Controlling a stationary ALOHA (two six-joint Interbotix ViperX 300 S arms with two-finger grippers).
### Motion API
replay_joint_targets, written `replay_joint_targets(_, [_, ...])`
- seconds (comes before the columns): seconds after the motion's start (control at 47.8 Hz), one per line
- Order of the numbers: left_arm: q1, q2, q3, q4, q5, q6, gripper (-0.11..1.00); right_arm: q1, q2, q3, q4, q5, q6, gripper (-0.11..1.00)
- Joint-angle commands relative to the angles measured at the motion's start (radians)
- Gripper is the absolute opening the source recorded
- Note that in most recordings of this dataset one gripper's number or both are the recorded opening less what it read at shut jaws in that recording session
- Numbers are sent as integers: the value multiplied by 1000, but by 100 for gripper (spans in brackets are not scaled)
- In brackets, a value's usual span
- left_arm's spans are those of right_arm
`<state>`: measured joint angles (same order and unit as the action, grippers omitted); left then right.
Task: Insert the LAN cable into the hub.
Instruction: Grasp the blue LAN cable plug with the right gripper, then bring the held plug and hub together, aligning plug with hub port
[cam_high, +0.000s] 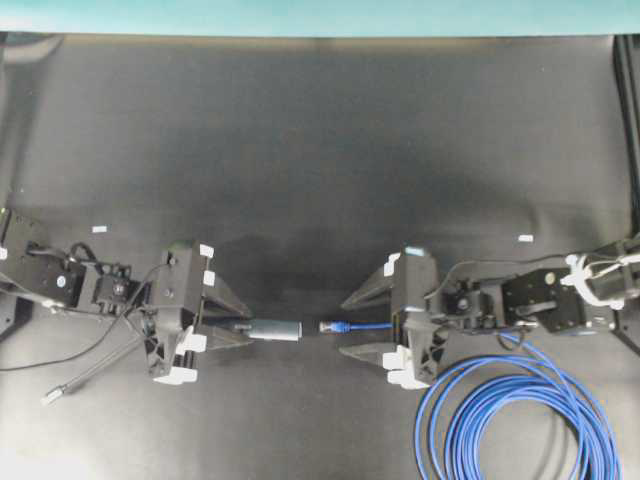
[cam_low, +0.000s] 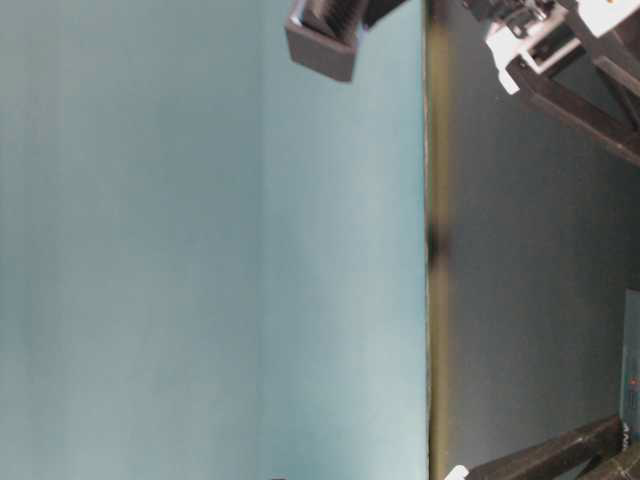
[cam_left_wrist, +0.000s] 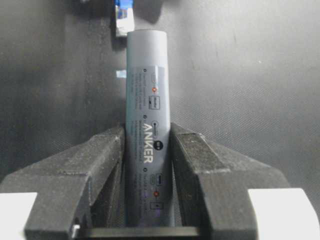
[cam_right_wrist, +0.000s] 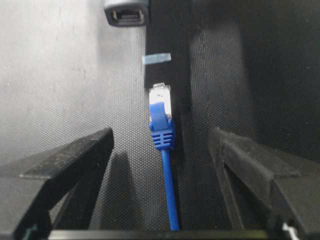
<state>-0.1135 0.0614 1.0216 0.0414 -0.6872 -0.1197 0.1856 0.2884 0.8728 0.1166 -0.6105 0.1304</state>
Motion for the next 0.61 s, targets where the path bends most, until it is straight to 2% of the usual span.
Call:
replay_joint_targets(0.0, [-2, -18, -11, 3, -6, 2, 28, 5, 15, -17, 2, 34, -6, 72])
replay_joint_targets(0.167, [-3, -18, -12, 3, -5, 2, 28, 5, 23, -25, 2, 98, -5, 58])
replay_joint_targets(0.251, [-3, -18, -12, 3, -5, 2, 28, 5, 34, -29, 2, 118, 0, 41])
replay_joint_targets(0.356, [-3, -18, -11, 3, -5, 2, 28, 5, 41, -34, 2, 127, 11, 15])
replay_joint_targets(0.586, [0, -34, -17, 3, 0, -5, 28, 9, 20, -34, 3, 129, 21, 13])
